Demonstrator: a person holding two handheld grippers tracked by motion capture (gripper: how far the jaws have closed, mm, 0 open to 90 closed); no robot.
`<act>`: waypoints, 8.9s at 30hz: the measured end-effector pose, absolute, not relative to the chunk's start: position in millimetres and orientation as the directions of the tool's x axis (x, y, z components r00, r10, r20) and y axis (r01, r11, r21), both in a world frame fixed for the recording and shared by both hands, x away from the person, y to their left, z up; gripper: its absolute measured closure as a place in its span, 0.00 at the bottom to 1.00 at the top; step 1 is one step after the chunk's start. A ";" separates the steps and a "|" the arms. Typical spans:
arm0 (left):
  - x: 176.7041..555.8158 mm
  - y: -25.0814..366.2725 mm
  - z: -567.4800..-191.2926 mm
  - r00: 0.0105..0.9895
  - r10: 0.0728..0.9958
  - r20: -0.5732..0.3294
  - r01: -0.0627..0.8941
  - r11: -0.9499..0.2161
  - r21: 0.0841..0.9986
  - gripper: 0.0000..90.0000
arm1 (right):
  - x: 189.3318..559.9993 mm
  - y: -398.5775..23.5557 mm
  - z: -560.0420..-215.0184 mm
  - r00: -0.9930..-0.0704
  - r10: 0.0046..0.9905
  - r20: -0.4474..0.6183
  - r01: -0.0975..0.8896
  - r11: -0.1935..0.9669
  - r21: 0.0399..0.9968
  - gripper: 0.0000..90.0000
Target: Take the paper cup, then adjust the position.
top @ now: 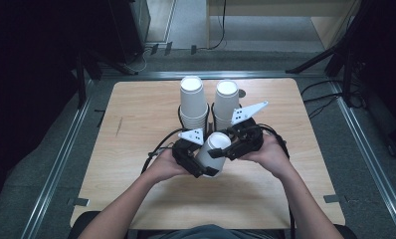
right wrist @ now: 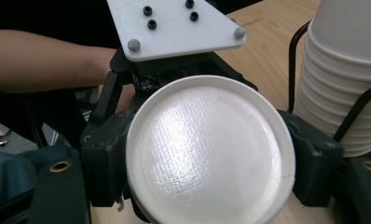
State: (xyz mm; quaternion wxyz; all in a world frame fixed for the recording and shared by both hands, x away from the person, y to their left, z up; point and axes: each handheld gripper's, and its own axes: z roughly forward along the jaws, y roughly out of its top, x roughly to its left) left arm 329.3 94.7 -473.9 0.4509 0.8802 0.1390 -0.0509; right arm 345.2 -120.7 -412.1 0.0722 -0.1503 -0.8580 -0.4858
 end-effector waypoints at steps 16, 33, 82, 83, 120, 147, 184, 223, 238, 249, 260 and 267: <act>333.4 118.5 -459.2 0.947 0.221 -0.232 0.320 -0.627 0.710 0.19 | 344.0 -129.5 -424.6 -0.952 0.183 0.245 0.306 0.575 0.758 0.17; 339.1 119.8 -455.1 0.955 0.235 -0.183 0.298 -0.739 0.605 0.19 | 335.1 -137.7 -450.5 -0.960 0.187 0.207 0.279 0.655 0.703 0.20; 331.2 81.9 -475.6 0.978 0.173 -0.114 0.207 -0.806 0.555 0.00 | 337.1 -124.7 -452.7 -0.980 0.136 0.142 0.197 0.689 0.697 0.27; 331.8 83.1 -474.9 0.978 0.179 -0.110 0.209 -0.802 0.559 0.00 | 337.5 -125.5 -452.6 -0.980 0.135 0.143 0.197 0.686 0.700 0.27; 333.0 111.5 -459.3 0.955 0.196 -0.224 0.296 -0.554 0.778 0.00 | 334.1 -147.0 -423.0 -0.967 0.158 0.198 0.251 0.488 0.836 0.27; 332.3 130.2 -436.3 0.957 0.225 -0.181 0.287 -0.665 0.690 0.12 | 334.3 -142.7 -439.6 -0.968 0.167 0.188 0.251 0.607 0.754 0.16; 334.7 80.4 -465.2 0.972 0.194 -0.134 0.234 -0.862 0.450 0.11 | 333.0 -110.4 -466.9 -0.988 0.104 0.118 0.156 0.751 0.642 0.23; 336.6 116.2 -443.6 0.935 0.271 -0.228 0.349 -0.600 0.720 0.00 | 338.2 -140.2 -441.9 -0.982 0.135 0.133 0.187 0.583 0.791 0.23; 333.8 109.6 -443.1 0.934 0.206 -0.293 0.358 -0.547 0.757 0.02 | 333.6 -131.8 -441.3 -0.987 0.085 0.139 0.163 0.557 0.814 0.23; 333.4 110.6 -441.5 0.942 0.182 -0.283 0.336 -0.569 0.751 0.14 | 332.5 -130.1 -442.7 -0.987 0.078 0.141 0.160 0.572 0.805 0.25; 331.9 116.1 -437.0 0.947 0.217 -0.238 0.322 -0.620 0.716 0.16 | 334.5 -130.2 -447.2 -0.973 0.114 0.203 0.230 0.614 0.755 0.15; 333.8 122.0 -431.3 0.946 0.234 -0.223 0.323 -0.643 0.695 0.16 | 334.4 -132.2 -452.9 -0.974 0.136 0.182 0.226 0.644 0.731 0.16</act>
